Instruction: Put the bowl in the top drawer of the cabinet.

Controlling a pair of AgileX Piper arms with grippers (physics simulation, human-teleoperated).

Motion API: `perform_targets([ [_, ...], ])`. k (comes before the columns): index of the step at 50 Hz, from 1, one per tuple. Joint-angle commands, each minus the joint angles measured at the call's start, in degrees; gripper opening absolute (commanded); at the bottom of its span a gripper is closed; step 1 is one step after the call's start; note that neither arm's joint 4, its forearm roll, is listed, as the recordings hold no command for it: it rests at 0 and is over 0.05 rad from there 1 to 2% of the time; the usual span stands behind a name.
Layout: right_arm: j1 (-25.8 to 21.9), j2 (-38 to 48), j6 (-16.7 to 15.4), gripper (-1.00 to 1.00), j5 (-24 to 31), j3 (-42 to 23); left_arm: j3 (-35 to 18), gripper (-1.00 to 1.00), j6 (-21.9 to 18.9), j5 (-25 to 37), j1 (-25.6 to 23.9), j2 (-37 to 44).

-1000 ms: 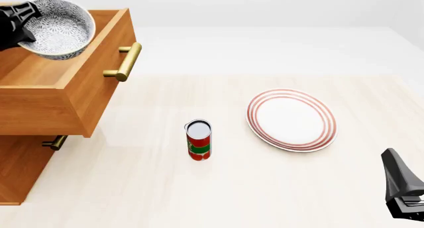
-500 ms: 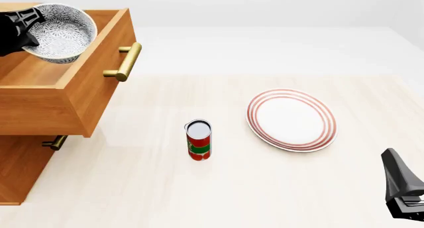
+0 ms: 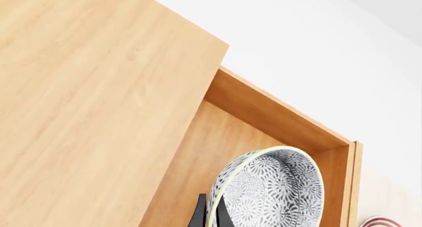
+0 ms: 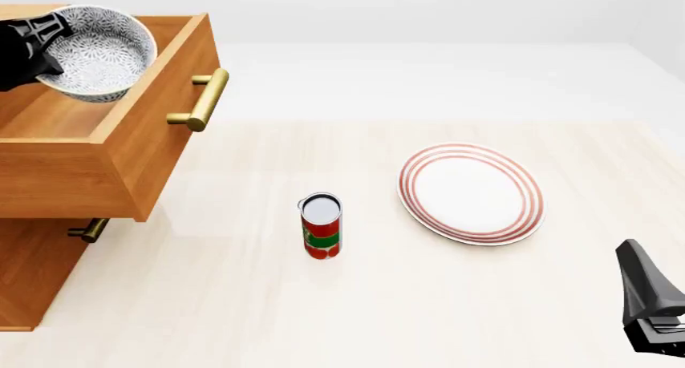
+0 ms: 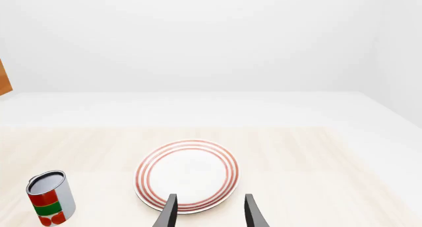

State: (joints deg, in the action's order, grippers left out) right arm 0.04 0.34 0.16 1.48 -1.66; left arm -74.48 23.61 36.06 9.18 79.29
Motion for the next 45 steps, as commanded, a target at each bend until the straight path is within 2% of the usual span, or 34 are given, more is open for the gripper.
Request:
perform_targets([
  [1,0.00,0.00,-0.01,1.00,0.00,0.00,0.50,-1.00,-0.54,-0.42,0.51,0.74],
  [17,0.00,0.00,0.01,1.00,0.00,0.00,0.15,-1.00,-1.55,-0.43,1.22,0.66],
  [18,0.00,-0.01,0.00,1.00,0.00,0.00,0.05,1.00,-1.95,-0.35,1.52,0.66],
  [45,0.00,0.00,0.00,1.00,0.00,0.00,-2.31,1.00,-2.19,1.33,0.79,0.14],
])
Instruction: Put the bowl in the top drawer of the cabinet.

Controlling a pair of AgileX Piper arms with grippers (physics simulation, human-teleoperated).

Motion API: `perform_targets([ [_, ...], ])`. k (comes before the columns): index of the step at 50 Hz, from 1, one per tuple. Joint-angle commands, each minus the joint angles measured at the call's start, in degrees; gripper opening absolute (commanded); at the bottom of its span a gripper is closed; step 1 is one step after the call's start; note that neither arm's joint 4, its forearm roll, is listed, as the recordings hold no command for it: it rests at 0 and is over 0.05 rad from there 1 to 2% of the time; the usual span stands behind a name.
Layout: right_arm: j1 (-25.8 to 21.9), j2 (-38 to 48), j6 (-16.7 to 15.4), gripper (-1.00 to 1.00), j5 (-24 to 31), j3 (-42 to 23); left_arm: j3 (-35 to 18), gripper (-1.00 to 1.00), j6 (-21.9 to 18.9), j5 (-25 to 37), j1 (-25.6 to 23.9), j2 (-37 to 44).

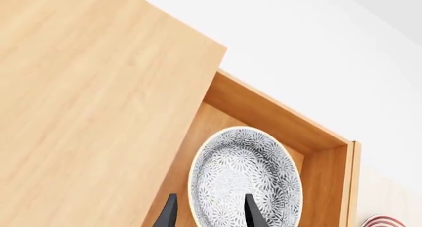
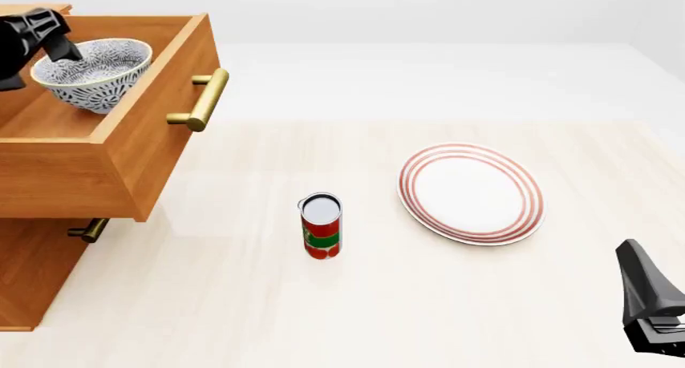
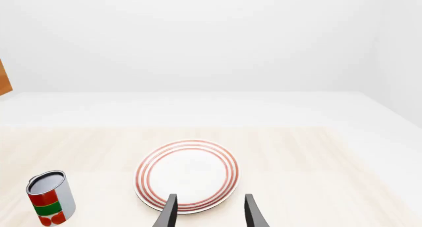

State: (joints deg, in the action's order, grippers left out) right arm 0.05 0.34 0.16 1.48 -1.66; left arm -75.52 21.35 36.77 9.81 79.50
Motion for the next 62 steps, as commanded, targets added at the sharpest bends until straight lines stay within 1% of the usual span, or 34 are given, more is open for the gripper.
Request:
perform_targets([
  [1,0.01,0.00,0.00,1.00,0.00,0.00,-1.37,1.00,0.06,0.73,0.07,-0.11],
  [18,0.00,0.00,0.00,1.00,0.00,0.00,-4.32,1.00,-0.75,2.70,-1.30,-4.64],
  [31,-0.01,0.00,0.00,1.00,0.00,0.00,-4.32,1.00,-0.03,4.79,-2.33,-9.71],
  [37,0.00,0.00,0.00,1.00,0.00,0.00,-3.55,1.00,0.63,5.71,-3.94,-12.87],
  [39,0.00,0.00,0.00,1.00,0.00,0.00,-3.10,1.00,1.18,5.62,-5.21,-14.30],
  [40,0.00,0.01,0.01,1.00,0.00,0.00,-2.71,1.00,2.07,5.31,-6.04,-15.01],
  [41,0.00,0.00,0.00,1.00,0.00,0.00,-2.61,1.00,1.98,5.41,-6.59,-15.87],
  [43,0.00,0.00,-0.01,1.00,0.00,0.00,-1.82,1.00,3.42,5.15,-7.68,-17.14],
  [44,0.00,0.00,0.00,1.00,0.00,0.00,-1.88,1.00,3.37,5.33,-8.24,-18.90],
  [47,0.00,0.00,0.00,1.00,0.00,0.00,-1.63,1.00,4.26,6.00,-9.19,-20.85],
  [50,-0.01,0.00,0.01,1.00,0.00,0.00,-0.86,1.00,5.13,6.29,-11.17,-23.12],
  [53,0.00,0.00,0.00,1.00,0.00,0.00,2.00,1.00,6.68,5.70,-13.79,-25.74],
  [54,-0.01,0.00,-0.01,1.00,0.00,0.00,3.11,1.00,6.64,5.42,-14.90,-26.49],
  [55,0.00,0.00,0.01,1.00,0.00,0.00,4.59,1.00,7.19,4.63,-16.55,-27.70],
  [57,0.00,0.00,-0.01,1.00,0.00,0.00,5.89,1.00,7.51,3.71,-18.60,-28.26],
  [60,0.00,0.00,0.00,1.00,0.00,0.00,9.06,1.00,8.26,1.69,-23.55,-29.39],
  [62,0.00,0.00,0.01,1.00,0.00,0.00,11.30,1.00,8.62,0.43,-25.44,-30.15],
])
